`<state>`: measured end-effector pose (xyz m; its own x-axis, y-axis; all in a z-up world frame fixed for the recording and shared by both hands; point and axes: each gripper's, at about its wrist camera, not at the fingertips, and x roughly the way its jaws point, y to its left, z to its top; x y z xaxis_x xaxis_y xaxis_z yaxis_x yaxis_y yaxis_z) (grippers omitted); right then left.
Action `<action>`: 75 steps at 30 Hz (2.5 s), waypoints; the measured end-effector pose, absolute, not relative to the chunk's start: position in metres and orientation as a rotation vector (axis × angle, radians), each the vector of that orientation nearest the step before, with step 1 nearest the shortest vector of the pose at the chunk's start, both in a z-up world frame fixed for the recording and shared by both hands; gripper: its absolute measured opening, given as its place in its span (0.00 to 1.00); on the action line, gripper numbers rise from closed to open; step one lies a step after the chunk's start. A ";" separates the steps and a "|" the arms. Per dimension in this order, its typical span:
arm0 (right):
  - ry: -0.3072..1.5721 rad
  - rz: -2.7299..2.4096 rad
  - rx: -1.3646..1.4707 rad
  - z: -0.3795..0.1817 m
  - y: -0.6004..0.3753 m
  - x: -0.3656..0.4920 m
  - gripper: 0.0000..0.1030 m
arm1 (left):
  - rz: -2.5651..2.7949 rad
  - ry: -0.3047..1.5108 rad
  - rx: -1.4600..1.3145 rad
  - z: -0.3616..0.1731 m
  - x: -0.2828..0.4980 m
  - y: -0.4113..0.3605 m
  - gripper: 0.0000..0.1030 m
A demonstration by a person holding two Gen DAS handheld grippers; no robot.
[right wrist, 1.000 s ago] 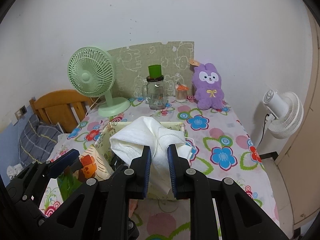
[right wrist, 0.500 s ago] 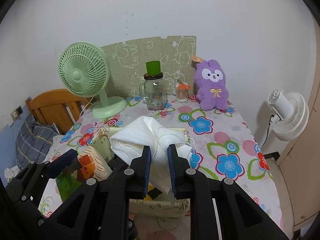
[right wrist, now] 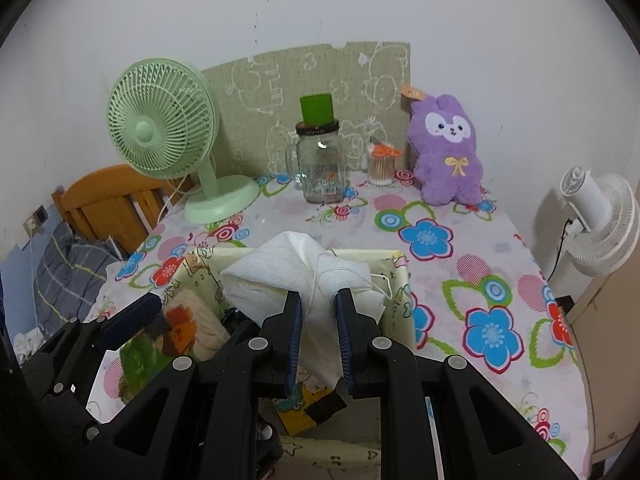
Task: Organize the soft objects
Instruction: 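Open the left tool to drop the green tissue pack into the box, then open the right tool to drop the white towel into the box, then raise both open tools out of the fabric box and pull back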
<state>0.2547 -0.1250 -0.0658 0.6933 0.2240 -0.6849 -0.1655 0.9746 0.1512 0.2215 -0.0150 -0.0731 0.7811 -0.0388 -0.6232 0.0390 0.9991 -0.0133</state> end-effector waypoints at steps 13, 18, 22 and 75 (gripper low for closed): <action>0.767 0.226 0.047 -0.073 -0.116 0.259 0.56 | -0.043 0.692 -0.022 -0.079 0.224 -0.008 0.91; 0.744 0.239 0.047 -0.068 -0.116 0.256 0.74 | -0.042 0.683 -0.025 -0.075 0.222 -0.006 0.92; 0.738 0.240 0.050 -0.064 -0.117 0.253 0.81 | -0.043 0.673 -0.020 -0.071 0.216 -0.006 0.92; 0.586 0.171 0.068 0.010 -0.155 0.106 1.00 | -0.094 0.528 0.033 -0.011 0.077 -0.038 1.00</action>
<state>0.1063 -0.1547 0.0098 0.8197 0.1798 -0.5438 -0.1410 0.9836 0.1126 0.0768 -0.0383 -0.0107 0.8594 -0.0810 -0.5049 0.0982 0.9951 0.0074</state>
